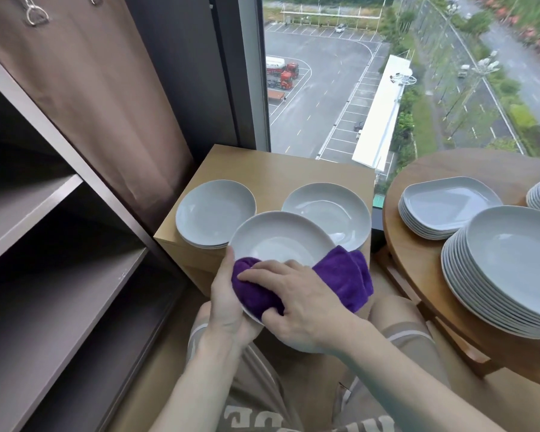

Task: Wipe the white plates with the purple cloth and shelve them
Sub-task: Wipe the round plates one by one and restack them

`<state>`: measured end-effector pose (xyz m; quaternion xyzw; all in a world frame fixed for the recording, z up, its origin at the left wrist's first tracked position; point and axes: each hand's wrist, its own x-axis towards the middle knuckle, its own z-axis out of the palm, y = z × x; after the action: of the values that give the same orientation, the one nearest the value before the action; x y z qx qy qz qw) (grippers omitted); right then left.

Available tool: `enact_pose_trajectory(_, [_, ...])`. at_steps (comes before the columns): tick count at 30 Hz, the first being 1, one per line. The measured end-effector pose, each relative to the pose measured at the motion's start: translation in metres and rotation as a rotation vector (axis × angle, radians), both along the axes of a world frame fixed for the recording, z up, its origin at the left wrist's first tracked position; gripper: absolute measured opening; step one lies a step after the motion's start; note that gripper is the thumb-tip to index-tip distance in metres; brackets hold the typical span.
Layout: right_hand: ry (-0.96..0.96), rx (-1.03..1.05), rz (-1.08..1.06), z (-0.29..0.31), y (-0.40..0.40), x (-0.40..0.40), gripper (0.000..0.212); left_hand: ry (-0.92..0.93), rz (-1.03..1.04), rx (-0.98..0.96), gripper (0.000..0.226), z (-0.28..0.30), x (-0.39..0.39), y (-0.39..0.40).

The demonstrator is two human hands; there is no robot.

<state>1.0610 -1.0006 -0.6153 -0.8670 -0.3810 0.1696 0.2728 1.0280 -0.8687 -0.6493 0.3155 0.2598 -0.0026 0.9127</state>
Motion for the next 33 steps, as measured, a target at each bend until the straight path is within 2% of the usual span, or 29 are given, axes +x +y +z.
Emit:
enact_pose_trajectory(5, [0.056,-0.13,0.022,0.007,-0.017,0.001,0.056,-0.116,0.053,0.075,0.065,0.006,-0.001,0.02])
enact_pose_trajectory(8, [0.088,-0.131,-0.071,0.006,-0.028,0.009,0.048,-0.185,0.086,0.14,0.058,0.01,-0.006,0.027])
enact_pose_trajectory(12, [0.011,-0.113,-0.233,0.005,-0.032,0.03,0.029,-0.181,0.078,0.17,0.056,0.017,-0.011,0.022])
enact_pose_trajectory(18, [-0.139,-0.083,-0.378,0.015,-0.017,0.05,0.048,-0.128,-0.047,0.141,0.061,0.023,-0.015,-0.003])
enact_pose_trajectory(20, [-0.169,-0.037,-0.333,0.022,-0.005,0.046,0.051,-0.101,-0.078,0.132,0.064,0.02,-0.015,-0.013])
enact_pose_trajectory(24, [-0.199,-0.022,-0.12,0.024,0.011,0.02,0.047,-0.028,0.004,0.027,0.062,0.012,-0.007,-0.016])
enact_pose_trajectory(30, [0.005,-0.039,0.029,0.02,-0.003,-0.004,0.032,0.034,0.056,0.084,0.069,0.008,-0.006,-0.005])
enact_pose_trajectory(33, [0.067,-0.116,0.007,0.016,-0.018,-0.003,0.022,-0.044,0.075,0.059,0.066,0.011,-0.004,0.004])
